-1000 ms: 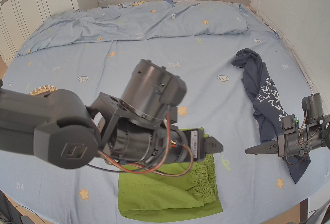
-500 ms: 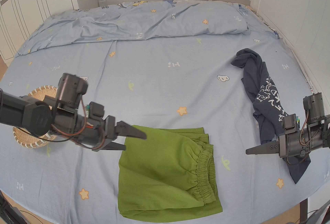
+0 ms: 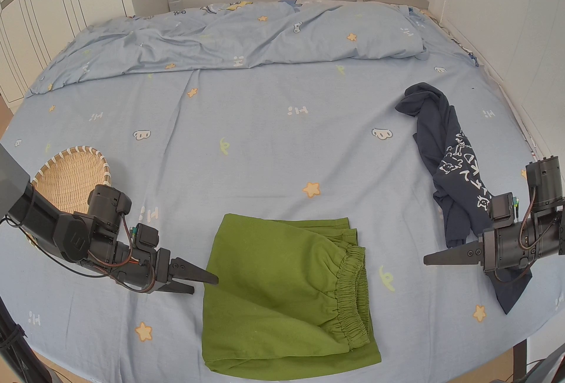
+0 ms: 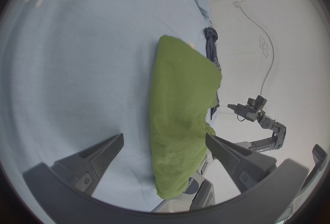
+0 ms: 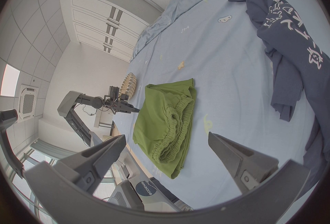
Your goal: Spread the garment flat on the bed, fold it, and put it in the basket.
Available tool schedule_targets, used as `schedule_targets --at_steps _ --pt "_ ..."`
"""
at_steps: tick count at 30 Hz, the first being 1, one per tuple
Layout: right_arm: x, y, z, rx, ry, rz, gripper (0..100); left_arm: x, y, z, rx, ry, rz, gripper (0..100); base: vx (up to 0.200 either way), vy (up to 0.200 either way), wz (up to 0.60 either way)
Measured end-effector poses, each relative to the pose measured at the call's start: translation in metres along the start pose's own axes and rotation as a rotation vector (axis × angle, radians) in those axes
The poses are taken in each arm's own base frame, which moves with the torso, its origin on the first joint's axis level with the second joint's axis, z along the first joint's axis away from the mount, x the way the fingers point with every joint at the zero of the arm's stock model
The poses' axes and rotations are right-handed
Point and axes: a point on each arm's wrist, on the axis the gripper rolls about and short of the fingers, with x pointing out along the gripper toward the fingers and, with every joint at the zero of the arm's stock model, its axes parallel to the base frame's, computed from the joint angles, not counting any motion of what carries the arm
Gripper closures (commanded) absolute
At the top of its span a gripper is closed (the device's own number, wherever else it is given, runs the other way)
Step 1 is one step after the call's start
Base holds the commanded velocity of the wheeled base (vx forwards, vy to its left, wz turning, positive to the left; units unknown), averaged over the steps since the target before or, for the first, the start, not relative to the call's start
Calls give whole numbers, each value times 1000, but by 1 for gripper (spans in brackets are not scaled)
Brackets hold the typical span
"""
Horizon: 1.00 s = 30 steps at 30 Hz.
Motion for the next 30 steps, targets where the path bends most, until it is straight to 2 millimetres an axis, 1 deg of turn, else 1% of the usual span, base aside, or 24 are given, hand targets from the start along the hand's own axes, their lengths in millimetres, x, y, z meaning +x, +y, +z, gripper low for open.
schedule_targets --at_steps 8,15,20,26,27,30 --pt "0 1 0 -3 -1 0 0 28 -6 -9 0 105 -30 0 0 0 0" --pt "0 0 -1 -4 1 -9 0 53 -18 -8 -26 139 -58 0 0 0 0" --pt "1 0 -2 -5 3 -12 0 66 -25 -5 -70 112 -87 0 0 0 0" --pt "1 0 -2 -7 3 -13 0 73 -28 -11 -97 105 -106 0 0 0 0" --pt "1 0 -2 -7 3 -12 0 74 -28 -11 -109 102 -108 100 0 0 0" --pt "1 0 -2 -7 3 -13 0 75 -29 -11 -138 92 -114 100 0 0 0"
